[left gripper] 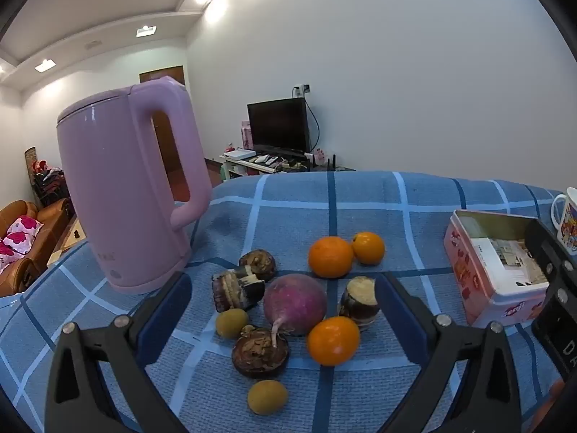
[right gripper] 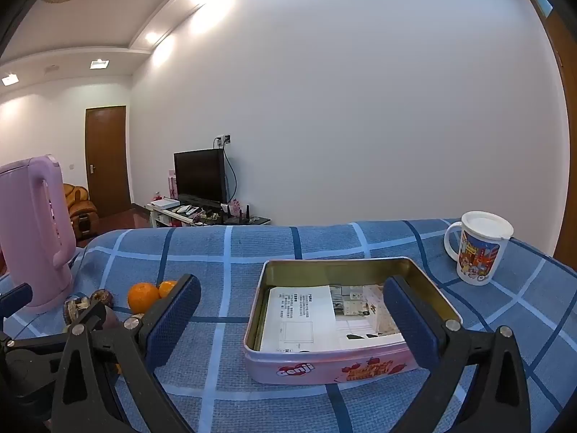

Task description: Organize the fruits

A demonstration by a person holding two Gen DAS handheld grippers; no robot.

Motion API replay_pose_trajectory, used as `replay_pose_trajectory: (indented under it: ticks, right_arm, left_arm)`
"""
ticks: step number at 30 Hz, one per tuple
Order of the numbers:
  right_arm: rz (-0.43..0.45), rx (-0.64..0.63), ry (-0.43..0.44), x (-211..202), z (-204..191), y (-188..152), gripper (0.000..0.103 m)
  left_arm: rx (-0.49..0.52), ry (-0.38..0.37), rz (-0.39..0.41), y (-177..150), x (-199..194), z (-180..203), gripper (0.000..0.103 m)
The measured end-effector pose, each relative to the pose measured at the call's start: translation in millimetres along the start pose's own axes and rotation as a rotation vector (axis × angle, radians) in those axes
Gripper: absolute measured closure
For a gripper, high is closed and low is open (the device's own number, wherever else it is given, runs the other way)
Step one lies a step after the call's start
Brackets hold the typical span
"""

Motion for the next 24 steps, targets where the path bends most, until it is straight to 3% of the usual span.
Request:
replay_pose_trajectory:
  ticks: [12, 14, 24]
  right_arm:
    - [-0.006, -0.005, 0.002, 1, -3, 0, 0.001]
    - [-0.007, -0.006, 0.002, 2, -4, 0, 0.001]
    - [-0.012, -0.006, 0.0, 3, -3, -1, 0.001]
  left_arm:
    - [0.014, -0.007, -0.014, -4, -7, 21, 0.0]
    - [0.0, -0.021, -0.025, -1, 0, 5, 0.0]
    - [-0.002, -0.024, -0.027, -1, -1, 5, 0.0]
Point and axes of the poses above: each gripper's, at about its wrist camera, not at the fingertips, and x roughly the way its jaws point, z to its right, y to its top, the point moved 6 cm from there along x, roughly the way its jaws point, and after that the axes turned 11 degrees about -x, right-handed, at the moved point
